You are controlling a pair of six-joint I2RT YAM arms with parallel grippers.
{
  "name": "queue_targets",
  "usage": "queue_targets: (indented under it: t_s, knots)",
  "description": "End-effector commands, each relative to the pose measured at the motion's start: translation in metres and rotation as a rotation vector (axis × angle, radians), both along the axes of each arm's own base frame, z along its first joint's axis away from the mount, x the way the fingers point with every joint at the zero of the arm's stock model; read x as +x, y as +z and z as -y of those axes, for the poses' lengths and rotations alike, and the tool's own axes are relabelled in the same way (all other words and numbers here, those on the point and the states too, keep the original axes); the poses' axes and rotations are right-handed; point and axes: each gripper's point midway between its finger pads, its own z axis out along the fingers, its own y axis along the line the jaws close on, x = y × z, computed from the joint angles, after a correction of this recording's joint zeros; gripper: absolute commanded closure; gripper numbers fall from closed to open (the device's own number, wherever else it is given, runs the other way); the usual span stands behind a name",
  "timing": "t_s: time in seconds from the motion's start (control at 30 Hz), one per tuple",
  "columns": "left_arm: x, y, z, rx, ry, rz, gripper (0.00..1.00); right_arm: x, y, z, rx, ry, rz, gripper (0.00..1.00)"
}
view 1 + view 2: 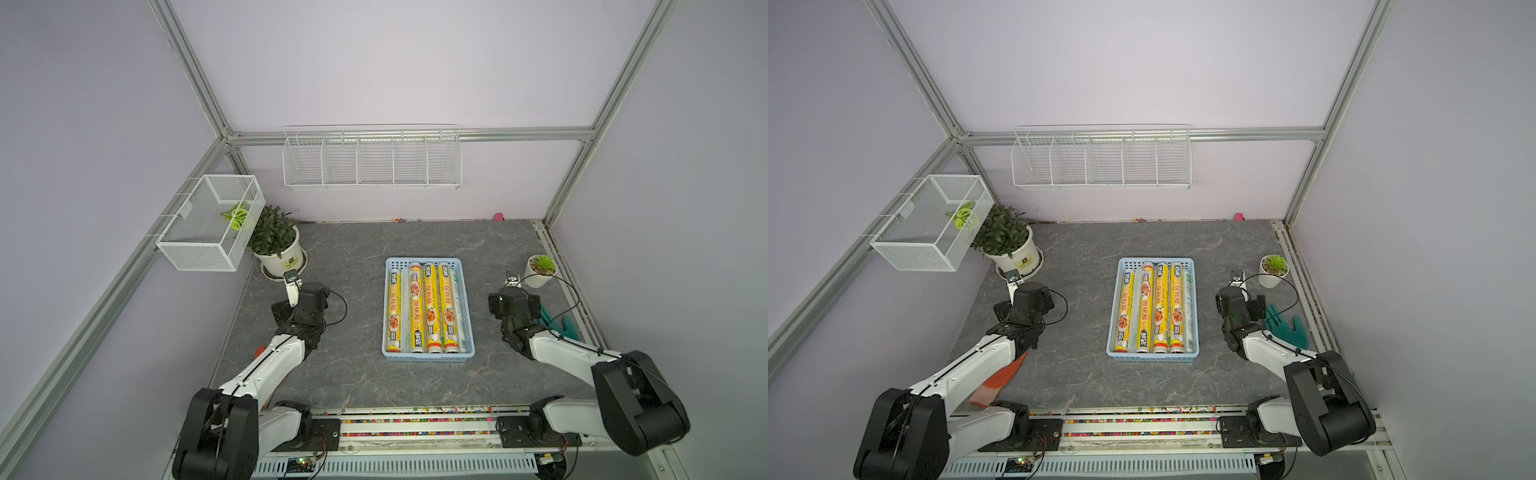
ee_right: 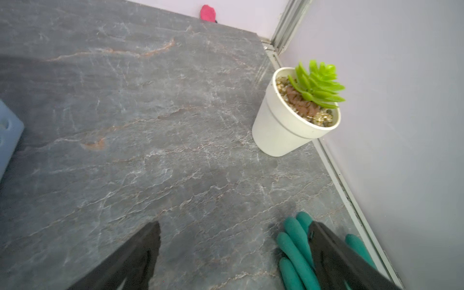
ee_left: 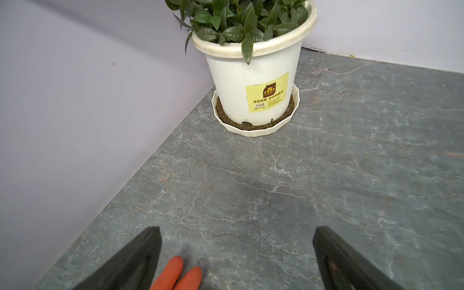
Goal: Put the plastic wrap into the basket
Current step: Reset both arms
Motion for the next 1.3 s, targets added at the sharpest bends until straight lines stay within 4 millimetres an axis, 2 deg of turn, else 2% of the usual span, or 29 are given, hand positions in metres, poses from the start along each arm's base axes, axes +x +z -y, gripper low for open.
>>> queue_targets:
  t_s: [0.0,0.07,0.2,0.27,0.47,0.6,0.67,0.77,0.83,0.93,1.27]
  knots:
    - [0.019,0.016,0.004,0.037,-0.047,0.118,0.00,0.022,0.017,-0.015,0.020,0.089,0.088,0.03]
    - [0.026,0.012,0.013,0.044,-0.109,0.147,0.00,0.030,0.019,-0.017,0.020,0.121,0.119,0.03]
    - [0.037,0.006,0.016,0.058,-0.153,0.188,0.00,0.037,0.018,-0.023,-0.002,0.195,0.159,0.03]
    - [0.040,0.013,0.017,0.049,-0.172,0.253,0.00,0.036,0.020,-0.019,-0.005,0.188,0.225,0.03]
    - [0.051,0.009,0.026,0.023,-0.310,0.279,0.00,0.029,0.017,-0.012,0.057,0.184,0.234,0.03]
    - [0.048,0.002,0.021,0.012,-0.314,0.319,0.00,0.028,0.001,-0.006,0.126,0.218,0.255,0.02]
    - [0.048,0.001,0.019,-0.021,-0.329,0.319,0.00,0.032,0.005,-0.009,0.109,0.231,0.293,0.02]
    - [0.050,-0.005,0.007,-0.035,-0.302,0.371,0.00,0.037,-0.003,-0.005,0.155,0.214,0.189,0.02]
    - [0.056,-0.016,-0.002,-0.083,-0.242,0.275,0.00,0.043,-0.004,0.005,0.190,0.178,0.187,0.02]
    - [0.056,-0.012,-0.007,-0.092,-0.245,0.317,0.00,0.043,-0.006,0.008,0.205,0.166,0.163,0.02]
    - [0.056,-0.014,-0.007,-0.103,-0.240,0.294,0.00,0.043,-0.004,0.008,0.204,0.166,0.170,0.02]
